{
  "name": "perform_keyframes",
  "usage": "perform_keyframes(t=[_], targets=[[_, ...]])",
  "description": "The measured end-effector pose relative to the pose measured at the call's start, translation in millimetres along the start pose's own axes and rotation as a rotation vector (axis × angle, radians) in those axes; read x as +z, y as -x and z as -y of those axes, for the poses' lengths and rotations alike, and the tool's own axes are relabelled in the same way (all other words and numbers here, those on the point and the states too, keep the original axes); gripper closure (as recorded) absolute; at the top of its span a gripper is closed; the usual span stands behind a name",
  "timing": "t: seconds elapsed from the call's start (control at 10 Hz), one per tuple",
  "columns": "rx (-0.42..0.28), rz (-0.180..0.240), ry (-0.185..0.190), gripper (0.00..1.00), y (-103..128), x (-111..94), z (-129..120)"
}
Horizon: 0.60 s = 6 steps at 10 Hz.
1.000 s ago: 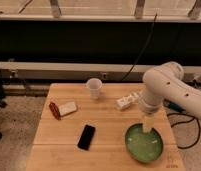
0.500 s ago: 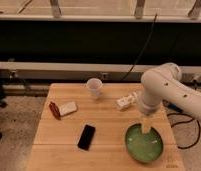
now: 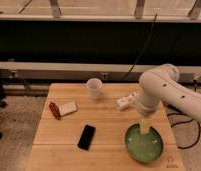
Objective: Push the eraser across the table
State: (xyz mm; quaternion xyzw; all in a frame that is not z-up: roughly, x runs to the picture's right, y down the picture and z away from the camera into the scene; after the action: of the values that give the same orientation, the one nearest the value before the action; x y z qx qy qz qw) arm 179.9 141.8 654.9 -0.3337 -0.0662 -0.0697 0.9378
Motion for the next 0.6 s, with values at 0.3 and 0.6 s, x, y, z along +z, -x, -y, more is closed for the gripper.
perform_keyframes(t=[0.3,0.6], targets=[[-0.007,0.002,0.004,0.2,3.7,2.1,-1.0],[-0.018,0.003,0.009,0.2,9.0,5.1,-1.7]])
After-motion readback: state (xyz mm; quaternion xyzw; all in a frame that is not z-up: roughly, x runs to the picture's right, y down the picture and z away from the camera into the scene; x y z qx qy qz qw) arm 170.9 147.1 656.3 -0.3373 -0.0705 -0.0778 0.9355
